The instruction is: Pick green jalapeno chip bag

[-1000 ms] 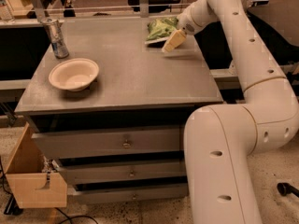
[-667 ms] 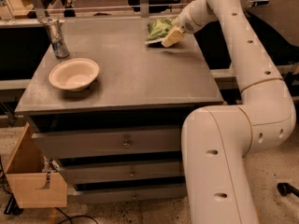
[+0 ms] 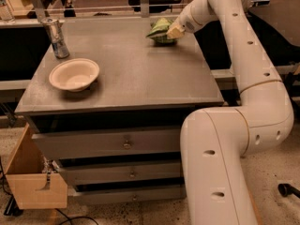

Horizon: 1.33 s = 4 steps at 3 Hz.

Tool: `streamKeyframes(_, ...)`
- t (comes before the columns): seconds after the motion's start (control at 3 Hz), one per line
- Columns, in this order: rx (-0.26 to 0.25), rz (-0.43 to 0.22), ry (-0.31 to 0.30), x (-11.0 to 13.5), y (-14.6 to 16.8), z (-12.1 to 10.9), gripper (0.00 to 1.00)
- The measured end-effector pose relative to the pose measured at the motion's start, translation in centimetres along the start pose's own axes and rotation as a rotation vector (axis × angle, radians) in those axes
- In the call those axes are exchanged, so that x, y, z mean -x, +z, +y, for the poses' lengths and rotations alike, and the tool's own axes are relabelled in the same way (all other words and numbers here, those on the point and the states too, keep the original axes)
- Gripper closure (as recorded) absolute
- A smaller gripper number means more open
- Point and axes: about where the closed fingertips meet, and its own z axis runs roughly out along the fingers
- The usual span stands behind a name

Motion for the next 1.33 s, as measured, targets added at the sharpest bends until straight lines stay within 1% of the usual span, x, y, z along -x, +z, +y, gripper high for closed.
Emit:
streamKeyframes(0.33,-0.001,-0.004,0.005,0.0,-0.1,-0.1,1.00)
streamKeyframes(0.67,-0.027,-0.043,-0.054,2.4,-2.6,-0.7,1.00)
streamKeyframes(1.0,-0.073,-0.085,-0.160,6.1,-6.3,-1.4,1.00)
streamKeyframes(1.33,-0.113,-0.124,-0.237,8.7,-9.6,-1.9,1.00)
